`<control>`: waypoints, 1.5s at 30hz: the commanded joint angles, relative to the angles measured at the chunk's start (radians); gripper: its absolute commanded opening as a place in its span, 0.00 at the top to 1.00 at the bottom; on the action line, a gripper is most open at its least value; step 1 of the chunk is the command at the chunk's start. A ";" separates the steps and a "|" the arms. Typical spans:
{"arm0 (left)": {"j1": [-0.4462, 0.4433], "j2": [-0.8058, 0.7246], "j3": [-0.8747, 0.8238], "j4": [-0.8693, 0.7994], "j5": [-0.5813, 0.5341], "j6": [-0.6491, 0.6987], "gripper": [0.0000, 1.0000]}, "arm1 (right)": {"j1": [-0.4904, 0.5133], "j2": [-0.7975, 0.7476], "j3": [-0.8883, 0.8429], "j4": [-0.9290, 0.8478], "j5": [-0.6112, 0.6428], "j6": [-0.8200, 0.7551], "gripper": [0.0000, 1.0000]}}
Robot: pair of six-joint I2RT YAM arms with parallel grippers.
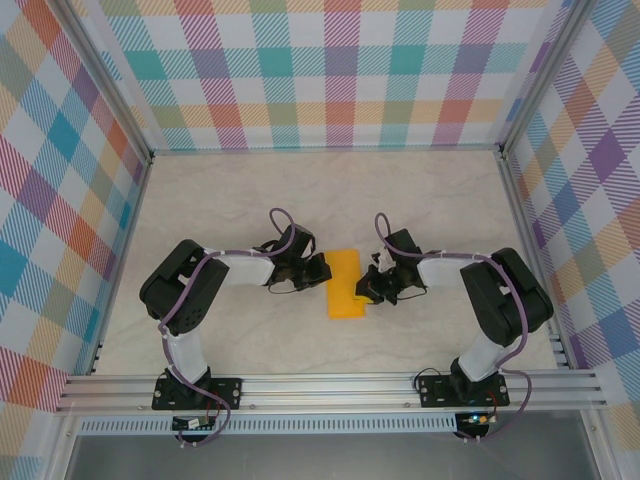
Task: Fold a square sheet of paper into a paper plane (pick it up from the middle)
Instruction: Fold the square sheet of paper in half at the center of the table.
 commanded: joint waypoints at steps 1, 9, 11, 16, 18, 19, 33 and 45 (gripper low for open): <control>-0.014 0.111 -0.082 -0.239 -0.142 0.012 0.99 | 0.002 0.008 -0.025 0.036 -0.035 0.018 0.94; -0.015 0.114 -0.087 -0.239 -0.150 0.007 1.00 | 0.002 0.005 -0.064 0.040 -0.030 0.017 0.94; -0.015 0.113 -0.089 -0.239 -0.151 0.006 1.00 | 0.002 0.001 -0.081 0.027 -0.024 0.007 0.94; -0.015 0.114 -0.093 -0.240 -0.162 0.002 1.00 | 0.002 -0.027 -0.136 -0.032 -0.003 -0.030 0.94; -0.014 0.114 -0.094 -0.240 -0.164 0.002 1.00 | 0.001 -0.057 -0.158 -0.070 0.006 -0.051 0.94; -0.015 0.113 -0.091 -0.240 -0.164 0.003 1.00 | 0.002 -0.077 -0.168 -0.094 0.011 -0.064 0.94; -0.015 0.092 -0.066 -0.259 -0.169 0.016 1.00 | 0.002 -0.172 0.033 -0.129 0.094 -0.106 0.93; -0.015 0.095 -0.061 -0.278 -0.183 0.019 1.00 | 0.089 0.074 0.092 0.029 0.069 -0.132 0.94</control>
